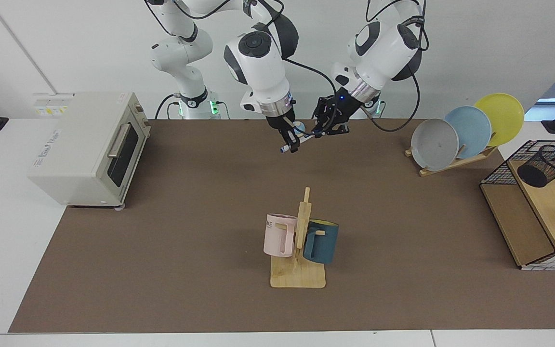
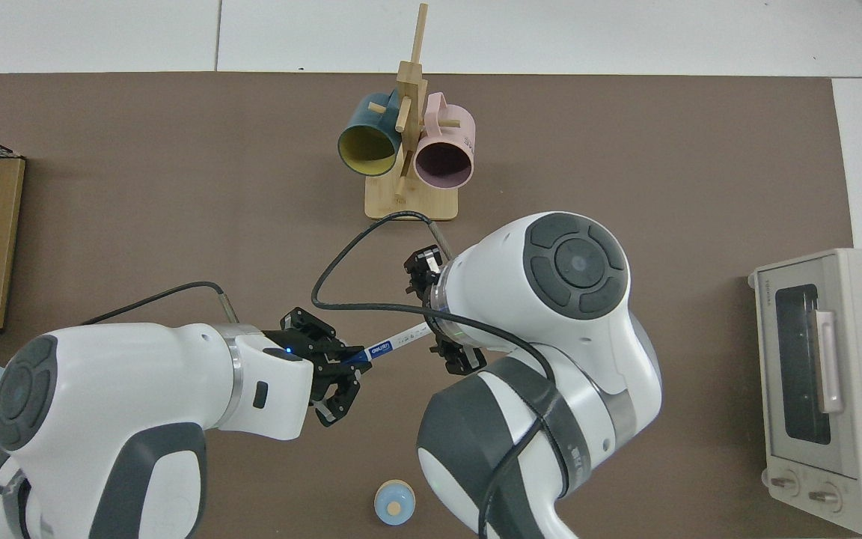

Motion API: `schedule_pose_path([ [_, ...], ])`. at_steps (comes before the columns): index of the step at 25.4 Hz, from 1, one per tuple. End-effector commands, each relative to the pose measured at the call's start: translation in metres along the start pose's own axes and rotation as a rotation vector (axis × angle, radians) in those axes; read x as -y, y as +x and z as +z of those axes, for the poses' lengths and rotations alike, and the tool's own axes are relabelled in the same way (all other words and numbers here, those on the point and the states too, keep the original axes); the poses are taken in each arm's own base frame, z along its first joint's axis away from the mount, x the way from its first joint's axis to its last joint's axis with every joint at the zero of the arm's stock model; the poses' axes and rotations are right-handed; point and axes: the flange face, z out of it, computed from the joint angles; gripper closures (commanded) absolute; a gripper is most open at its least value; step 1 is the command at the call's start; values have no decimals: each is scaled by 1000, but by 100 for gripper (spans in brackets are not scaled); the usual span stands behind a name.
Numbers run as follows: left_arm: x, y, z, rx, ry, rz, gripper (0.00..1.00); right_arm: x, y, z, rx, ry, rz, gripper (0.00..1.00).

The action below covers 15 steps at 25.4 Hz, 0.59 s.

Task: Put markers into pen holder
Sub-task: 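Carry the marker toward the white holder while the right gripper withdraws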

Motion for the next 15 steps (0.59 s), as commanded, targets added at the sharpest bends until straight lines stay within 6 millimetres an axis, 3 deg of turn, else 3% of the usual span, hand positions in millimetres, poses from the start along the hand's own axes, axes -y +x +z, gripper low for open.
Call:
schedule_pose_path([
  [1, 9, -10, -21, 128, 9, -10, 100, -1, 6, -13, 3, 15, -7, 0],
  [5, 21, -24, -43, 260, 37, -32, 100, -2, 10, -19, 0, 20, -9, 0],
  [7, 34, -36, -59, 329, 63, -44, 100, -1, 22, -25, -3, 26, -31, 0],
  [10, 50, -55, -83, 456, 110, -51, 100, -2, 49, -39, -8, 31, -98, 0],
  [15, 76, -85, -118, 557, 142, -57, 100, -6, 112, -71, -50, 32, -266, 0],
])
